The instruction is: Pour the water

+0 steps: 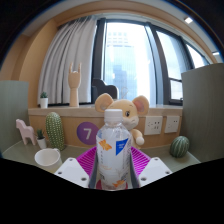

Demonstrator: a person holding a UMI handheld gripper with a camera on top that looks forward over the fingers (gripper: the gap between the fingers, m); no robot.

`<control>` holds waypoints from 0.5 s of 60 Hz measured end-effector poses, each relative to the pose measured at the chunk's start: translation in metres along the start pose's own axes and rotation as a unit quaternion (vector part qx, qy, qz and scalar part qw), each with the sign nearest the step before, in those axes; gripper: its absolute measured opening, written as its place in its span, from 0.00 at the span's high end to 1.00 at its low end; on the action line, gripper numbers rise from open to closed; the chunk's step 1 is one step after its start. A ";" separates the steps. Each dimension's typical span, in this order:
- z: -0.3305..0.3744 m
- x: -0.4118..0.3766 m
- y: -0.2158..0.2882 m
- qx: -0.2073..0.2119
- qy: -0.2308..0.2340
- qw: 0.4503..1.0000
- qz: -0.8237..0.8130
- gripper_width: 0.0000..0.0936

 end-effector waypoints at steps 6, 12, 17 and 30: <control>0.005 0.004 -0.006 -0.022 -0.021 0.999 0.014 0.25; 0.022 -0.001 -0.007 -0.028 -0.021 0.999 0.019 0.07; 0.047 -0.005 -0.010 -0.035 -0.021 0.999 0.009 0.08; 0.139 -0.028 -0.033 -0.062 -0.032 0.997 -0.017 0.09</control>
Point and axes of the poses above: the point between the fingertips, and its own axes, seen from behind it with the camera up: x to the right, y up, z backward, against the way the camera looks, the point moved 5 cm from there along z, backward, against the way the camera looks, and after that the axes turned 3 degrees about z, right-handed, at the moved point
